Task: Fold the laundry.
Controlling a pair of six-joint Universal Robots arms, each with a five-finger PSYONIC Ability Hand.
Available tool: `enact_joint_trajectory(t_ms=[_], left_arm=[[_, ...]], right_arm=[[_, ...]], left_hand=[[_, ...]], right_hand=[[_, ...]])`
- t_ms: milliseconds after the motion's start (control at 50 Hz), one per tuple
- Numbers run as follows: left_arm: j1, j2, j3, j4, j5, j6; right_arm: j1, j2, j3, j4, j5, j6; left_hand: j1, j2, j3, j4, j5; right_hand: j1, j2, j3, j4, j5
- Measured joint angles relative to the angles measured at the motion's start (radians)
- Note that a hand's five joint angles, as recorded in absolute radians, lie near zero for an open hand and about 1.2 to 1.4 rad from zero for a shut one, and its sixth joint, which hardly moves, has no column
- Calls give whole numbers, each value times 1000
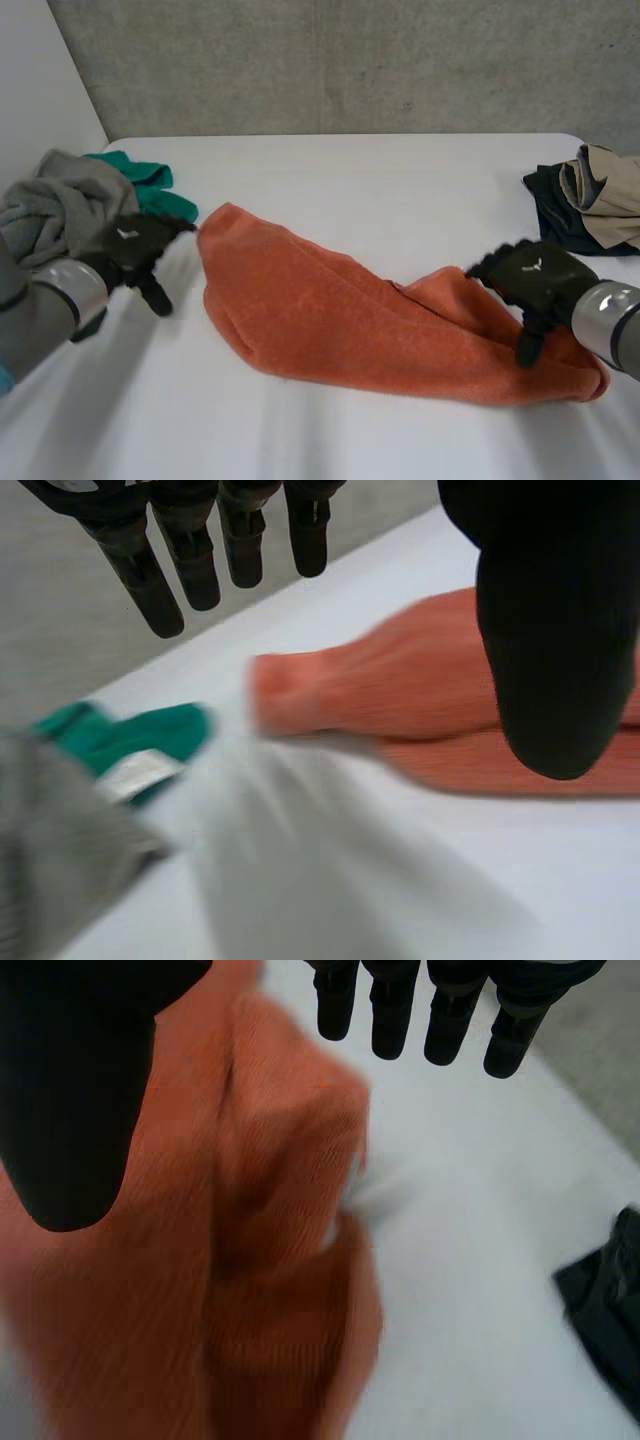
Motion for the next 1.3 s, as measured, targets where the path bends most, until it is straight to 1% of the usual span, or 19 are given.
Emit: enact_joint_trajectory(t_ms=[40,120,200,280,320,380,420,460,500,600,620,680,860,900,920,940,1080,1180,1300], left_arm=[[-20,4,-38,3,56,27],[-52,-22,-61,8,115,83],[-89,-81,-35,10,124,136],[-130,-158,23,13,96,182],[-149,-201,60,16,71,202],[-173,-254,112,25,29,223],[-185,-282,142,31,5,231],[-193,-301,165,37,-13,235],[-202,-322,191,48,-31,236],[-210,-344,221,76,-47,227],[-213,-348,227,90,-50,222],[-219,-350,234,119,-54,208],[-235,-349,250,174,-74,183],[-235,-354,258,176,-78,183],[-234,-360,266,177,-80,185],[-233,-364,276,178,-81,187],[-214,-379,392,192,-111,215],[-203,-325,520,254,-178,188],[-201,-180,604,450,-252,-10]], right_arm=[[-23,-2,14,53,11,-72],[-59,-3,45,95,23,-171],[-74,-1,73,67,25,-195],[-72,3,101,19,23,-174],[-68,8,115,-9,22,-157],[-62,17,129,-41,16,-138],[-60,22,133,-60,11,-128],[-59,25,135,-73,7,-121],[-58,27,137,-92,0,-107],[-58,26,136,-116,-8,-85],[-57,26,134,-123,-10,-79],[-57,28,130,-134,-11,-72],[-49,57,112,-144,-10,-68],[-47,66,104,-148,-11,-66],[-44,73,95,-152,-13,-66],[-41,80,85,-158,-15,-66],[5,142,-63,-223,-14,-65],[48,185,-284,-362,27,-12],[80,194,-490,-692,80,214]], left_hand=[[0,0,0,0,0],[0,0,0,0,0],[0,6,0,0,0],[0,9,2,3,0],[30,28,23,30,0],[55,42,41,49,19],[116,93,90,99,87],[175,149,146,150,139],[325,304,292,298,258],[476,497,494,506,296],[523,550,546,559,364],[538,556,553,560,495],[560,553,545,550,521],[741,708,703,711,676],[886,899,891,893,842],[886,944,929,943,873],[886,967,955,981,878],[886,967,955,982,878],[886,971,964,986,878]], right_hand=[[0,0,0,0,0],[0,0,0,0,0],[33,61,63,57,60],[190,196,206,194,195],[375,382,383,377,374],[854,872,851,847,835],[876,950,951,951,913],[876,950,971,978,916],[876,950,972,982,916],[876,950,972,982,916],[876,950,972,982,916],[876,950,972,982,916],[876,950,972,982,916],[876,950,972,982,916],[876,950,972,982,916],[876,950,972,982,916],[876,950,978,987,916],[876,950,980,988,916],[876,950,980,988,917]])
